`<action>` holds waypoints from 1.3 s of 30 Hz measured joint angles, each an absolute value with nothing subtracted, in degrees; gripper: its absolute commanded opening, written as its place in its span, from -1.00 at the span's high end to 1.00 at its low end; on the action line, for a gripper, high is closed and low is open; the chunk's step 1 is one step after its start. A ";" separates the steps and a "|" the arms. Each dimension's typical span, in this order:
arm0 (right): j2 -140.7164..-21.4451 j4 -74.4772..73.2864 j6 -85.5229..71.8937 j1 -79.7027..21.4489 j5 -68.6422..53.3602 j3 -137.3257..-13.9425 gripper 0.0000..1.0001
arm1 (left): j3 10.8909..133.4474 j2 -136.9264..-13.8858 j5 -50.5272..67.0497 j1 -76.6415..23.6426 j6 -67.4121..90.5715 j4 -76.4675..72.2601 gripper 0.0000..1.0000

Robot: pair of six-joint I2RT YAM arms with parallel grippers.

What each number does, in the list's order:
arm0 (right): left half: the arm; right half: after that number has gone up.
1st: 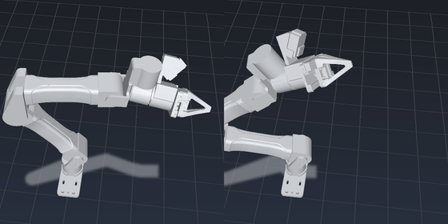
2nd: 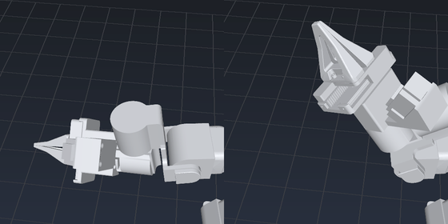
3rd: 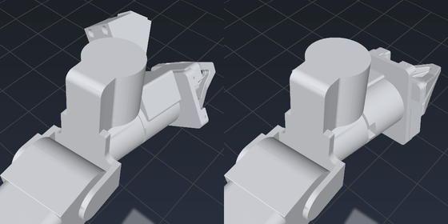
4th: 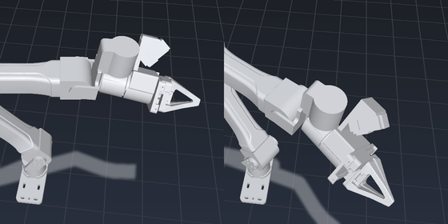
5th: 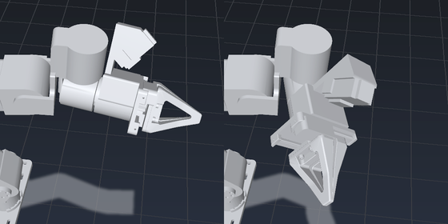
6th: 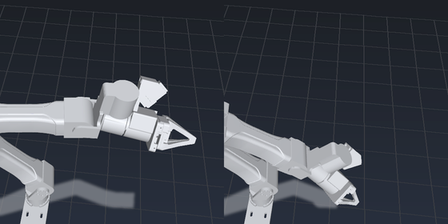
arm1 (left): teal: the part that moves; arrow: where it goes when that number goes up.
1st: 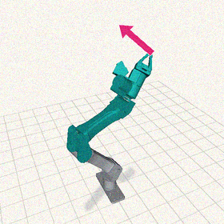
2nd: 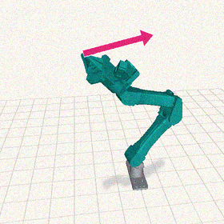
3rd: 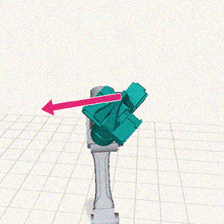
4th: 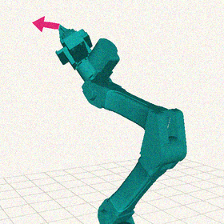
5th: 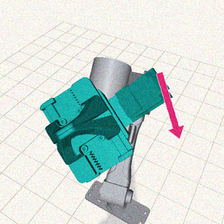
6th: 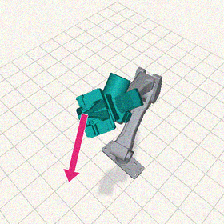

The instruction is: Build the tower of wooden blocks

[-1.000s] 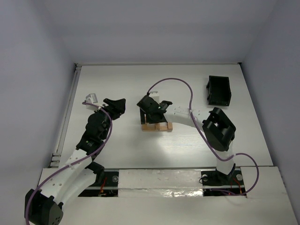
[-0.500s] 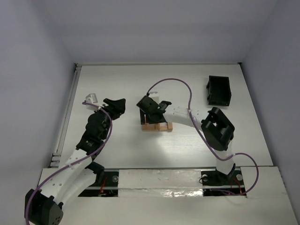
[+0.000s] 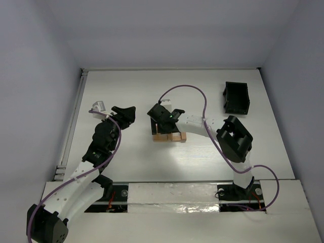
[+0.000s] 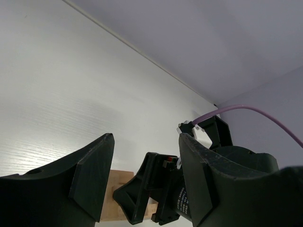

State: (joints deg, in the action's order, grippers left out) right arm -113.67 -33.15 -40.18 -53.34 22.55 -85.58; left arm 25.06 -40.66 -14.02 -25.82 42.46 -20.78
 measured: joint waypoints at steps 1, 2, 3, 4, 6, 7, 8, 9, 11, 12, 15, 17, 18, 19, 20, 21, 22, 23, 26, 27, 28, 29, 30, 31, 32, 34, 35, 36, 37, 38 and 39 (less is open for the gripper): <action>-113.67 -33.15 -40.16 -53.34 22.55 -85.58 -0.67 | 25.06 -40.64 -14.02 -25.82 42.46 -20.78 -0.08; -113.67 -33.15 -40.16 -53.34 22.55 -85.58 -0.67 | 25.06 -40.64 -14.02 -25.82 42.46 -20.78 -0.08; -113.67 -33.15 -40.18 -53.34 22.55 -85.58 -0.68 | 25.06 -40.64 -14.02 -25.82 42.46 -20.78 -0.08; -113.67 -33.15 -40.16 -53.34 22.55 -85.58 -0.68 | 25.06 -40.64 -14.02 -25.82 42.46 -20.78 -0.08; -113.67 -33.15 -40.16 -53.34 22.55 -85.58 -0.69 | 25.06 -40.64 -14.04 -25.82 42.46 -20.78 -0.08; -113.67 -33.15 -40.16 -53.34 22.55 -85.58 -0.69 | 25.06 -40.64 -14.04 -25.82 42.46 -20.78 -0.08; -113.67 -33.15 -40.16 -53.34 22.55 -85.58 -0.69 | 25.06 -40.64 -14.04 -25.82 42.46 -20.78 -0.08; -113.67 -33.19 -40.18 -53.34 22.55 -85.65 -0.69 | 25.06 -40.64 -14.04 -25.82 42.46 -20.78 -0.08; -113.67 -33.23 -40.16 -53.34 22.55 -85.80 -0.71 | 25.06 -40.64 -14.04 -25.82 42.46 -20.78 -0.08; -113.67 -33.19 -40.16 -53.34 22.55 -85.84 -0.73 | 25.06 -40.64 -14.04 -25.82 42.46 -20.78 -0.08; -113.67 -33.19 -40.18 -53.34 22.55 -85.89 -0.77 | 25.06 -40.64 -14.04 -25.82 42.46 -20.78 -0.08; -113.67 -33.17 -40.32 -53.34 22.55 -85.89 -0.80 | 25.06 -40.64 -14.04 -25.82 42.46 -20.78 -0.08; -113.67 -33.17 -40.34 -53.34 22.55 -85.89 -0.82 | 25.06 -40.64 -14.04 -25.82 42.46 -20.78 -0.08; -113.67 -33.15 -40.34 -53.34 22.55 -85.89 -0.85 | 25.06 -40.64 -14.04 -25.82 42.46 -20.78 -0.08; -113.67 -33.15 -40.36 -53.34 22.55 -85.89 -0.85 | 25.04 -40.64 -14.04 -25.82 42.46 -20.78 -0.08; -113.67 -33.15 -40.36 -53.34 22.55 -85.89 -0.93 | 25.04 -40.64 -14.04 -25.82 42.46 -20.78 -0.08; -113.67 -33.15 -40.40 -53.34 22.57 -85.89 -0.99 | 25.04 -40.64 -14.04 -25.82 42.46 -20.78 -0.08; -113.67 -33.15 -40.49 -53.34 22.61 -85.89 -0.99 | 24.99 -40.64 -14.04 -25.82 42.46 -20.80 -0.08; -113.54 -33.15 -40.49 -53.34 22.87 -85.89 -0.99 | 24.93 -40.64 -14.06 -25.82 42.46 -20.80 -0.08; -113.45 -33.17 -40.49 -53.34 22.98 -85.89 -0.99 | 24.88 -40.64 -14.06 -25.82 42.46 -20.82 -0.08; -113.25 -33.19 -40.49 -53.34 23.09 -85.89 -0.99 | 24.86 -40.66 -14.06 -25.82 42.46 -20.78 -0.08; -112.99 -33.19 -40.49 -53.34 23.24 -85.89 -0.99 | 24.86 -40.69 -14.06 -25.82 42.44 -20.80 -0.08; -112.51 -33.21 -40.49 -53.34 23.40 -85.84 -0.99 | 24.84 -40.69 -14.04 -25.82 42.44 -20.84 -0.08; -111.96 -33.17 -40.49 -53.34 23.57 -85.76 -0.99 | 24.84 -40.73 -14.04 -25.82 42.44 -20.95 -0.08; -111.09 -33.12 -40.49 -53.34 23.73 -85.58 -0.99 | 24.84 -40.80 -13.98 -25.82 42.41 -21.08 -0.08; -108.64 -32.93 -40.47 -53.34 24.08 -84.79 -0.99 | 24.84 -41.10 -13.91 -25.82 42.39 -21.32 -0.09; -106.87 -32.82 -40.38 -53.34 24.23 -84.23 -0.99 | 24.84 -41.30 -13.74 -25.82 42.37 -21.39 -0.10; -105.19 -32.23 -40.34 -53.34 24.43 -83.40 -0.99 | 24.84 -41.45 -13.67 -25.82 42.35 -21.43 -0.10; -102.80 -31.16 -40.34 -53.34 24.69 -81.91 -0.99 | 24.84 -41.85 -13.47 -25.82 42.30 -21.58 -0.10; -100.01 -29.89 -40.32 -53.34 24.91 -79.85 -0.99 | 24.84 -42.17 -13.15 -25.82 42.26 -21.63 -0.10; -96.90 -28.56 -40.32 -53.34 25.28 -77.60 -0.99 | 24.84 -42.59 -12.75 -25.82 42.24 -21.65 -0.11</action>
